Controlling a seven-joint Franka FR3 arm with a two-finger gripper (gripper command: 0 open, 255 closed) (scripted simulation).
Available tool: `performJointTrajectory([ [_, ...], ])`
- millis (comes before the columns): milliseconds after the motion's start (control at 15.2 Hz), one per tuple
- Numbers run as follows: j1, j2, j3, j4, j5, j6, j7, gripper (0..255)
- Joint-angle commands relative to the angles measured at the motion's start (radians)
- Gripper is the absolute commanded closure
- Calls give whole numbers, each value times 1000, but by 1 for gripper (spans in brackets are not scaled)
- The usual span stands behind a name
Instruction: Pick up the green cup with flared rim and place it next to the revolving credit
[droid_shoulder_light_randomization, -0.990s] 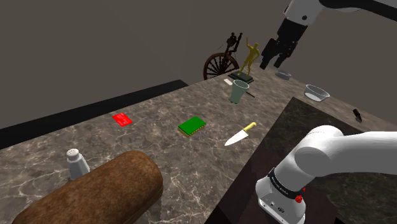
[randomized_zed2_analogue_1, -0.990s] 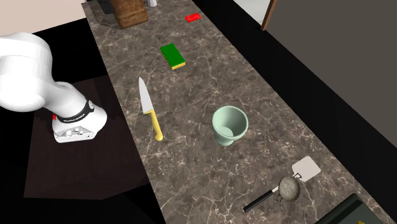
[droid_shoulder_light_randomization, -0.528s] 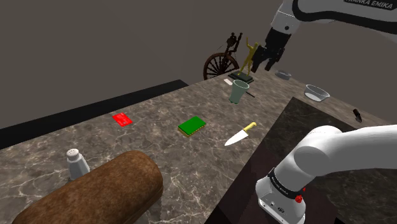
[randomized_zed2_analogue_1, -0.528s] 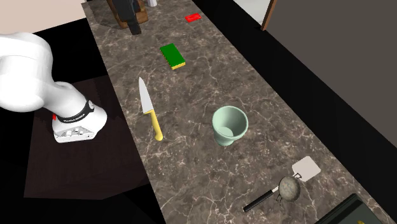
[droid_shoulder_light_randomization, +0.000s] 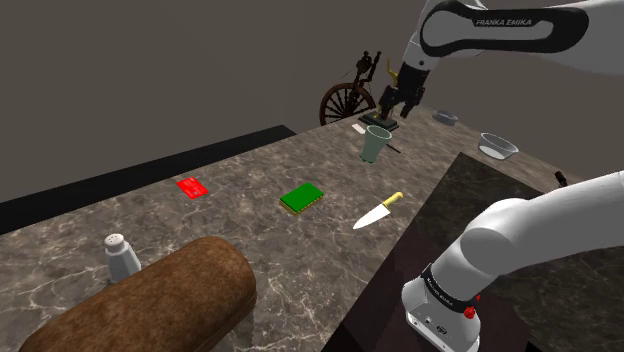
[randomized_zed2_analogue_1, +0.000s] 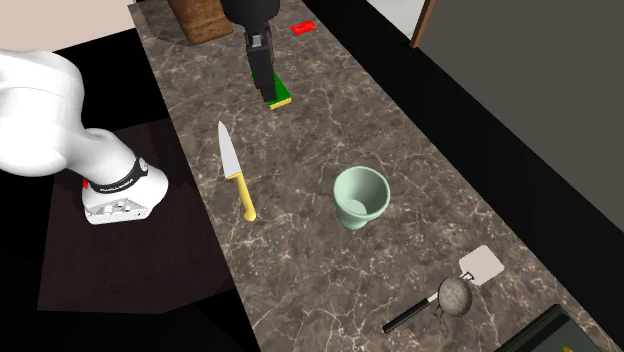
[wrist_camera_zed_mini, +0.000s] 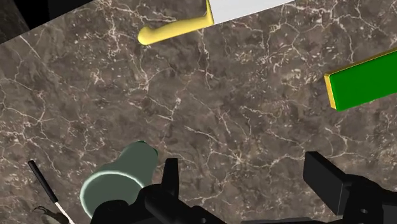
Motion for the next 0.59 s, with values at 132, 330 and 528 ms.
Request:
performJointTrajectory([
  [132,-15,131,-37,35,-11,91,-24,0],
  [330,-26,233,-65,75,-12,150,-44,0],
  [528,-37,340,-89,127,-5,201,-66,0],
])
